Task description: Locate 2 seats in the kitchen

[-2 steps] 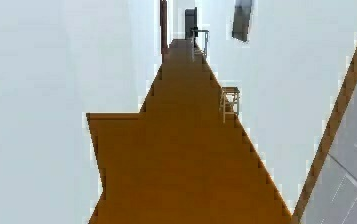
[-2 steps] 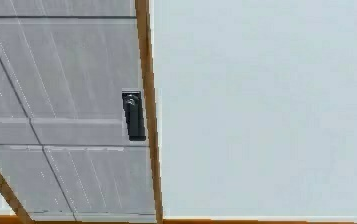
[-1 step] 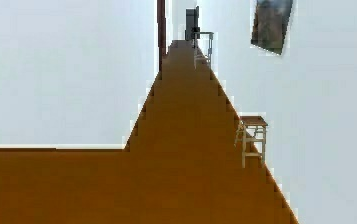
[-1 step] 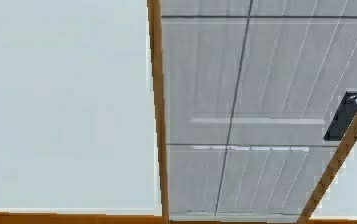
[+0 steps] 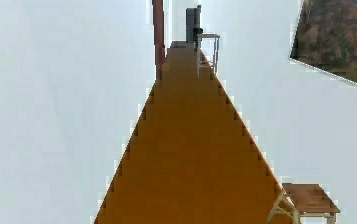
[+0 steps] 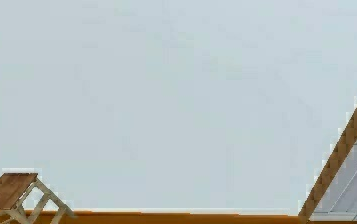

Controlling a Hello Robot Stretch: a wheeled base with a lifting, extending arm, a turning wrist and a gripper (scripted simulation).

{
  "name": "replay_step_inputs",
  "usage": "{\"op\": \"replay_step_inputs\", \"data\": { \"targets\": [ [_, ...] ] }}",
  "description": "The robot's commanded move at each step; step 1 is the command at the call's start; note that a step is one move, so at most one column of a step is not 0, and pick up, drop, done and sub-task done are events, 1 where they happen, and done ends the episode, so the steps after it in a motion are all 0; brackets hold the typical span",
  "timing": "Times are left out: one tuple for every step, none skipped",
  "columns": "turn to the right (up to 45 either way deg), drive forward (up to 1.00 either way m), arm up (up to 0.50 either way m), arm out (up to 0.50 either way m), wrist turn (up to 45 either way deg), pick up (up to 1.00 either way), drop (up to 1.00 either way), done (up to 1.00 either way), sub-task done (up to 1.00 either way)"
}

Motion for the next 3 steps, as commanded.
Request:
{"op": "replay_step_inputs", "data": {
  "targets": [
    [12.0,0.00,0.00,0.00,0.0,0.00,0.00,0.00,0.00],
    [0.0,0.20,0.00,0.00,0.0,0.00,0.00,0.00,0.00],
    [36.0,0.00,0.00,0.00,0.0,0.00,0.00,0.00,0.00]
  ]
}}
